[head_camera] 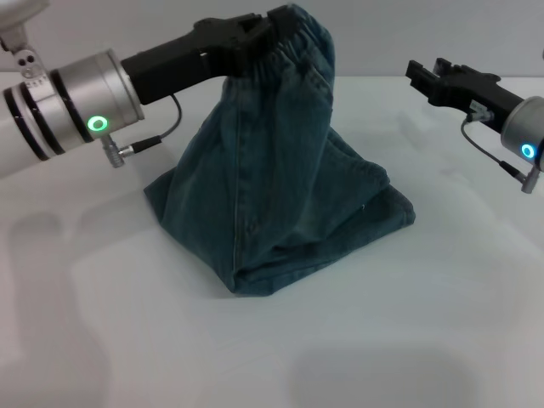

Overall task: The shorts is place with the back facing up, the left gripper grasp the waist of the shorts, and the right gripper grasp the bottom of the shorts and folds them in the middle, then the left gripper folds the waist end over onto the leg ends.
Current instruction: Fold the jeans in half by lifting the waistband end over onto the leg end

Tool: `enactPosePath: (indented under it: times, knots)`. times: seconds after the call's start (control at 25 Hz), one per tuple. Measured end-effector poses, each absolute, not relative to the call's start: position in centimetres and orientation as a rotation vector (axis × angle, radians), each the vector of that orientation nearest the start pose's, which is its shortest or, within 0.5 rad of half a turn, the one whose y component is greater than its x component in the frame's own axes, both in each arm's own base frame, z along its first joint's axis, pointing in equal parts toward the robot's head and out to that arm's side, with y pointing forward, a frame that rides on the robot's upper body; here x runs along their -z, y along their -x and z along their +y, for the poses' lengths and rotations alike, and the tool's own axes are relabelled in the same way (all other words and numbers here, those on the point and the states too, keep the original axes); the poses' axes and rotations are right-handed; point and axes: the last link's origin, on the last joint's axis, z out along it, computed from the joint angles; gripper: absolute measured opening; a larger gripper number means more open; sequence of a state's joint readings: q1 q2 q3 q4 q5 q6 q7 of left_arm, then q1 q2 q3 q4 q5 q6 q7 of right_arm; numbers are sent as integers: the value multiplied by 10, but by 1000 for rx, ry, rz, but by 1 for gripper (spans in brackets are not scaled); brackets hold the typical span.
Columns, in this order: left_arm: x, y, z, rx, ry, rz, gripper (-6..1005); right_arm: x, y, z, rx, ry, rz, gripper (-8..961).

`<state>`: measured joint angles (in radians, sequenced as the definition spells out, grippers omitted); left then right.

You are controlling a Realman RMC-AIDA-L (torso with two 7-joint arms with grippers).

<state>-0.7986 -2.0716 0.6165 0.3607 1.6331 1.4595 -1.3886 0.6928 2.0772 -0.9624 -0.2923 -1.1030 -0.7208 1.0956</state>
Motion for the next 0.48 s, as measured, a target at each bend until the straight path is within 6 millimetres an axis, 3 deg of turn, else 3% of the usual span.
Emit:
enactPosePath:
  times: [0.32,0.48]
  knots:
    - [16,162,398,1317,2470,-721,48,23,-275,425,-694,1948,932,487]
    - [16,161,397,1337,2462,-730,270,25,-276,424,-692,1949,938,487]
